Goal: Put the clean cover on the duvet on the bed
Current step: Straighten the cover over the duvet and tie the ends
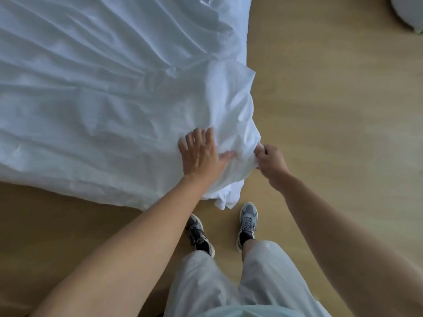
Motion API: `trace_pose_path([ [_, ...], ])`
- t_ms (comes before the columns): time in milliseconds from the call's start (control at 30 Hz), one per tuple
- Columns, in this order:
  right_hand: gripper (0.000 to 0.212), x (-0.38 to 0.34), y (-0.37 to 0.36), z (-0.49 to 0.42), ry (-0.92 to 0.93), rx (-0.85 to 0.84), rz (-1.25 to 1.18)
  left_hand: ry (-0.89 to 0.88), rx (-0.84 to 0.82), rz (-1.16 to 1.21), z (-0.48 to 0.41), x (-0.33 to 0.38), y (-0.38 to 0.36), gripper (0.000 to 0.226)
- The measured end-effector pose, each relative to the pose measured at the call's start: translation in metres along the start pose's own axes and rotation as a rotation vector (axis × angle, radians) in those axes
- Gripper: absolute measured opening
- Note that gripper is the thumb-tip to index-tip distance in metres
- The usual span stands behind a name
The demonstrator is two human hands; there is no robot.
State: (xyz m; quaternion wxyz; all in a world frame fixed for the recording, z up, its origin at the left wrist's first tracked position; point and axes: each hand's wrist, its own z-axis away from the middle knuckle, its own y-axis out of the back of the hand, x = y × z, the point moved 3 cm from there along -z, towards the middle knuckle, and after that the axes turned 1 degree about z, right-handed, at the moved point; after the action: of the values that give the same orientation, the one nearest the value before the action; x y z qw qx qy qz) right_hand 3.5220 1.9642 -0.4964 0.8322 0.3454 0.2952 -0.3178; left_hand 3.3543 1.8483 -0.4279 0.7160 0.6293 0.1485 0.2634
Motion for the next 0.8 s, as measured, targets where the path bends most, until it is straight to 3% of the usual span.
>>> trace_pose_path([
  [100, 0.036, 0.010, 0.007, -0.006, 0.077, 0.000, 0.013, -0.105, -0.180, -0.018, -0.045, 0.015, -0.017, 0.041],
  [167, 0.036, 0.030, 0.018, -0.014, 0.051, -0.010, -0.034, -0.109, -0.169, 0.019, -0.060, -0.002, -0.021, 0.039],
  [267, 0.040, 0.065, 0.036, -0.032, -0.082, 0.004, -0.119, 0.084, -0.066, -0.021, -0.074, -0.052, -0.016, 0.039],
  [433, 0.027, 0.095, 0.029, -0.056, -0.275, -0.037, -0.315, 0.272, -0.135, -0.065, -0.070, -0.061, -0.026, 0.036],
  [500, 0.014, 0.100, 0.018, -0.052, -0.348, -0.059, -0.444, 0.182, -0.060, -0.096, -0.069, -0.030, -0.032, 0.024],
  [600, 0.042, 0.098, 0.007, -0.043, -0.347, -0.098, -0.615, -0.304, 0.065, 0.017, -0.073, 0.032, -0.032, 0.020],
  [667, 0.052, 0.101, -0.004, -0.045, -0.354, -0.118, -0.698, -0.566, -0.136, 0.055, -0.076, 0.062, -0.045, 0.024],
  [733, 0.030, 0.103, -0.018, -0.048, -0.393, -0.122, -0.730, -0.535, -0.394, -0.099, -0.088, 0.070, -0.063, 0.034],
  [767, 0.015, 0.102, -0.025, -0.049, -0.412, -0.106, -0.717, -0.476, -0.458, -0.210, -0.095, 0.066, -0.070, 0.038],
  [800, 0.014, 0.104, -0.030, -0.053, -0.426, -0.073, -0.698, -0.416, -0.494, -0.263, -0.100, 0.059, -0.075, 0.038],
])
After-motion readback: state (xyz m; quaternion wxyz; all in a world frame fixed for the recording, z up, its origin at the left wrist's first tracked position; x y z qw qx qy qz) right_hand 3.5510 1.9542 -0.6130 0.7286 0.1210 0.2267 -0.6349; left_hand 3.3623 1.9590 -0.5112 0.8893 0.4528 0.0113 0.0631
